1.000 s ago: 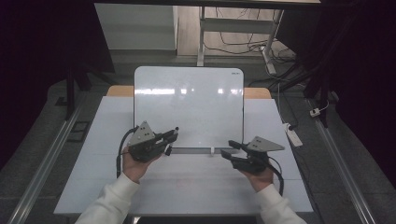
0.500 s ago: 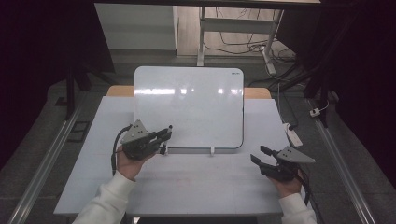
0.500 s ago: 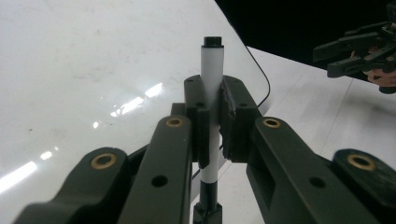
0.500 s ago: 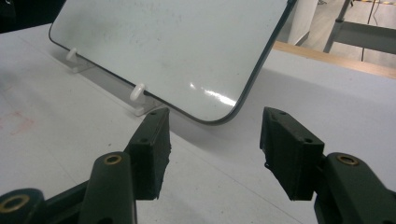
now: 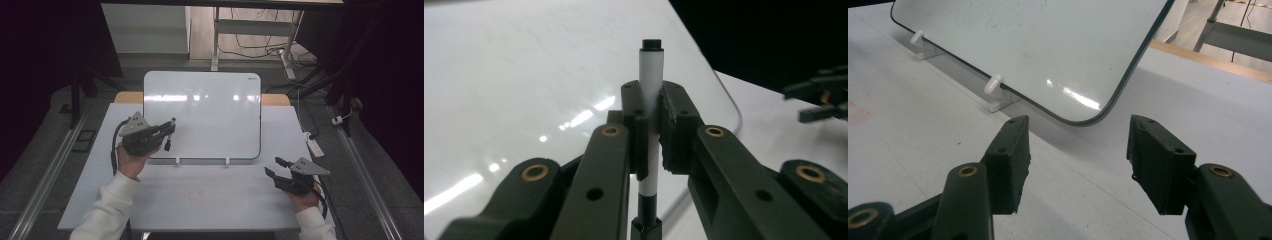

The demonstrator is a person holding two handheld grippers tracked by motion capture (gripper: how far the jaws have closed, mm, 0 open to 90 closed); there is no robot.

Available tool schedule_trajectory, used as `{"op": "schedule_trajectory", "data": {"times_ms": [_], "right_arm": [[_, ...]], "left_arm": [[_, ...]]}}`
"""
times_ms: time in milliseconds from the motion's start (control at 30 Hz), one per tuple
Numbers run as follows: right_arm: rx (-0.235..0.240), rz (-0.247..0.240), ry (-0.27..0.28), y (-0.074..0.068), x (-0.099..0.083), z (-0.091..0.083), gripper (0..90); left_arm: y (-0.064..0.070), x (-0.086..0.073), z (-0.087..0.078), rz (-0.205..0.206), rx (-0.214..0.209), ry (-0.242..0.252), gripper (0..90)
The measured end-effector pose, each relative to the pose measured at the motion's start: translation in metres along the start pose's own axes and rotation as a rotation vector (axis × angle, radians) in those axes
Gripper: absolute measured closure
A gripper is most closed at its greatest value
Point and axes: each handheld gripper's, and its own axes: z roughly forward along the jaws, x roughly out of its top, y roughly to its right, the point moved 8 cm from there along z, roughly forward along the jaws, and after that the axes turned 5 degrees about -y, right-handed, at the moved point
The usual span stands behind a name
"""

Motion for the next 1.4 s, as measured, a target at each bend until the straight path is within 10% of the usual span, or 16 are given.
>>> {"op": "schedule_trajectory", "data": {"times_ms": [500, 1067, 1400], "right_arm": [[-0.005, -0.007, -0.021, 0.000, -0.005, 0.004, 42.4], [-0.016, -0.011, -0.048, 0.001, -0.010, 0.008, 42.4], [-0.023, -0.011, -0.048, 0.004, -0.011, 0.008, 42.4]], "left_arm": [[-0.071, 0.046, 0.020, -0.004, 0.151, -0.098, 81.8], [-0.134, 0.047, 0.042, -0.037, 0.294, -0.280, 81.8], [-0.146, 0.048, 0.063, -0.028, 0.322, -0.317, 81.6]]}}
